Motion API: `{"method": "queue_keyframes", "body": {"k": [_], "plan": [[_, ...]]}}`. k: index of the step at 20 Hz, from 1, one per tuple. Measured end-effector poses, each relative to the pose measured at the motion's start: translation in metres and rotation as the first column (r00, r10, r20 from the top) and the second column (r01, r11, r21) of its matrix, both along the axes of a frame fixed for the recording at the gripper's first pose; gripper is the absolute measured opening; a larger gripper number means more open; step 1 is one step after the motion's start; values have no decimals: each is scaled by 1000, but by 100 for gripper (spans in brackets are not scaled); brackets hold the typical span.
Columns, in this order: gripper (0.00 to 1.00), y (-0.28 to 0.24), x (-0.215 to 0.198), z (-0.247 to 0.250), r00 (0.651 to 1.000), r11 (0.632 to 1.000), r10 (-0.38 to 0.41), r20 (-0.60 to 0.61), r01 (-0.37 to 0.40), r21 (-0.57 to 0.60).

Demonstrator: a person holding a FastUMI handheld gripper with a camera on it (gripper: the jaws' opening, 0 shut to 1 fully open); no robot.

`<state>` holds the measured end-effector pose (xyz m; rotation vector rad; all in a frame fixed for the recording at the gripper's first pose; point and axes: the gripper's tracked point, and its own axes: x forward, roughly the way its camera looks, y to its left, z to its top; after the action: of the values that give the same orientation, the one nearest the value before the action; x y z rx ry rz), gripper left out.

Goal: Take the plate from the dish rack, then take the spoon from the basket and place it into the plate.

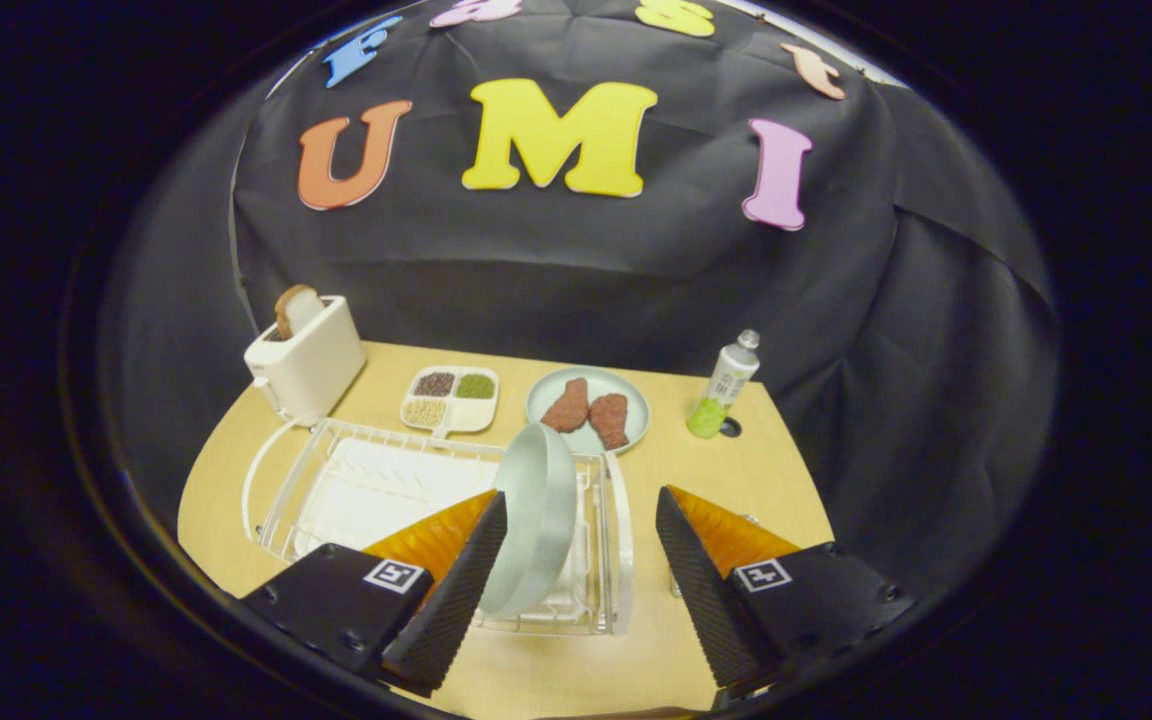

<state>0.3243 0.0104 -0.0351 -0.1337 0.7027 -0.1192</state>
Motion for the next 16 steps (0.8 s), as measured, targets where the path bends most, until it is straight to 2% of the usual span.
{"method": "queue_keyframes", "body": {"k": [3,5,7,9,11,15,16], "plan": [[96,-6,21,-9,998,997,-48,-49,45,-64],[91,-12,27,-11,990,988,-112,-85,101,-120],[81,-25,33,-13,971,963,-201,-127,172,-207],[72,-26,30,-17,950,944,-253,-182,202,-260],[64,-31,33,-13,930,912,-316,-188,244,-329],[47,-17,35,-17,908,905,-355,-223,274,-326],[38,-14,34,-19,899,903,-372,-230,292,-316]]}}
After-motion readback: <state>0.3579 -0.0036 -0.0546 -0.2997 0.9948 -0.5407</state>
